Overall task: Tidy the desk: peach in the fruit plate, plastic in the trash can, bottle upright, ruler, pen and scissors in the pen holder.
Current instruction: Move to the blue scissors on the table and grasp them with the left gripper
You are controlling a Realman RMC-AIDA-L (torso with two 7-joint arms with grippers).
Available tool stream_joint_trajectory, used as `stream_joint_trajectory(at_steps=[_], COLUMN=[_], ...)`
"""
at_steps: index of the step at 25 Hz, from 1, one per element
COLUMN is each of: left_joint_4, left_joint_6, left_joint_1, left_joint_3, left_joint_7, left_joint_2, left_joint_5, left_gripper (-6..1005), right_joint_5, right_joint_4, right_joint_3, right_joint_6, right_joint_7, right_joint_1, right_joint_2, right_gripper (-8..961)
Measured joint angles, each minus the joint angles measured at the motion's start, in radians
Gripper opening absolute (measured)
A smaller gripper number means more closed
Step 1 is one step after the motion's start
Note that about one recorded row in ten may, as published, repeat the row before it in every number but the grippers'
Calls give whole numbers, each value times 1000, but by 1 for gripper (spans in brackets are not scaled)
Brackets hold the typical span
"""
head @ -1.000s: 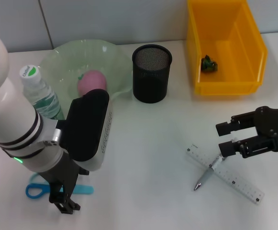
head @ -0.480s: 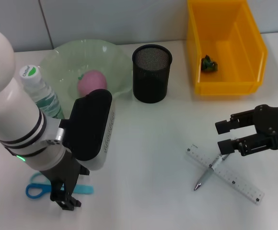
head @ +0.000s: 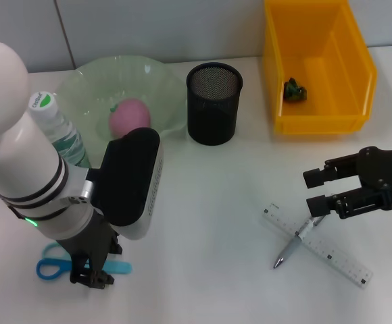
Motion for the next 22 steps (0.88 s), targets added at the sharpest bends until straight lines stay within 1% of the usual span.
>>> stream_joint_trajectory(at_steps=[22], left_joint_4=[-21], left_joint_6=[-13], left_joint_1=[-9], left_joint_3=[3], left_joint_7=[0], left_joint_2=[-1], left_joint_5=[-1], left_gripper=[451], right_joint_5=[0], right_joint_4=[0], right_joint_3=[0], right_joint_6=[1], right_joint_7=[9], right_joint_1=[-1], right_joint_2=[0], right_gripper=[716])
